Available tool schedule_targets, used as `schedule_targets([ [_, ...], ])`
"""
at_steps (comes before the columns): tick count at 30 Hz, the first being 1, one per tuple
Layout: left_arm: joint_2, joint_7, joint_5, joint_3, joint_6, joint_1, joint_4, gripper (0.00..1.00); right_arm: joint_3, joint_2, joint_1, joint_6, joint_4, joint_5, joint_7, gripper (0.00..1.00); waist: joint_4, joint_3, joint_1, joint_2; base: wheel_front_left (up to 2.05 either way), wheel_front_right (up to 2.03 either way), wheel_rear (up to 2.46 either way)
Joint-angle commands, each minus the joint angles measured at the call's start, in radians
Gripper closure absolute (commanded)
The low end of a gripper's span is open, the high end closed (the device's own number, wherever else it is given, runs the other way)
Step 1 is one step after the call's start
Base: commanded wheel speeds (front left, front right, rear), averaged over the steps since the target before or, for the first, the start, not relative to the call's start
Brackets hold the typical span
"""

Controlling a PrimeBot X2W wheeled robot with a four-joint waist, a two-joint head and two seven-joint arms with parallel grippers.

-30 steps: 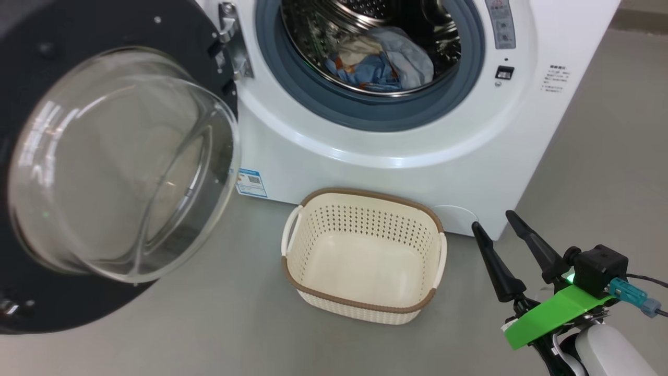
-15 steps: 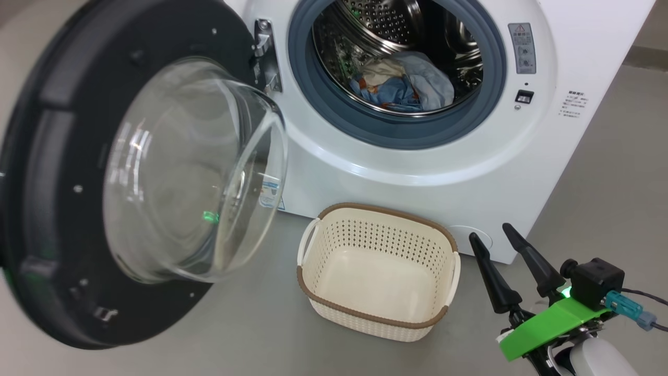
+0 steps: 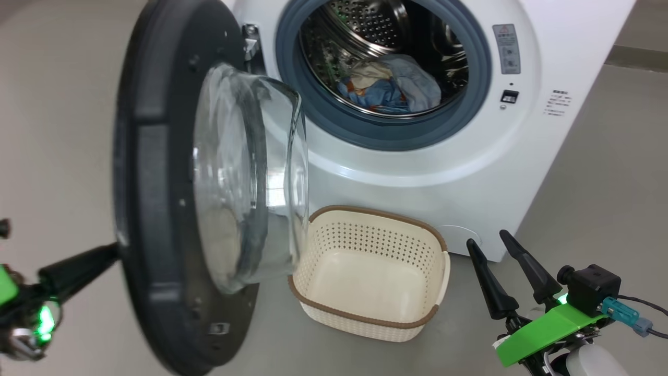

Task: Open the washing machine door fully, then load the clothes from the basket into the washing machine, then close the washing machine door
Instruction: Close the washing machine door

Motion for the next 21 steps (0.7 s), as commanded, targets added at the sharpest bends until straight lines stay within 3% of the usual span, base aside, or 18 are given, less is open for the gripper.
schedule_targets([
  [1, 0.02, 0.018, -0.009, 0.017, 0.006, -0.017, -0.06, 1.0, 0.013, -0.002, -0.013, 0.002, -0.027, 0.009, -0.005, 0.0, -0.019, 0.002, 0.0, -0.0001, 0.0, 0.0, 0.0],
  [11, -0.094, -0.018, 0.003, -0.058, 0.076, -0.018, -0.163, 1.0, 0.011, 0.006, -0.026, 0.002, -0.029, 0.005, -0.005, 0.0, -0.129, 0.007, 0.0, -0.0001, 0.0, 0.0, 0.0],
  [21, -0.142, -0.079, 0.008, -0.053, 0.059, -0.056, -0.142, 1.0, 0.006, 0.005, -0.027, 0.002, -0.03, 0.002, -0.005, 0.0, -0.291, 0.019, 0.0, -0.0001, 0.0, 0.0, 0.0],
])
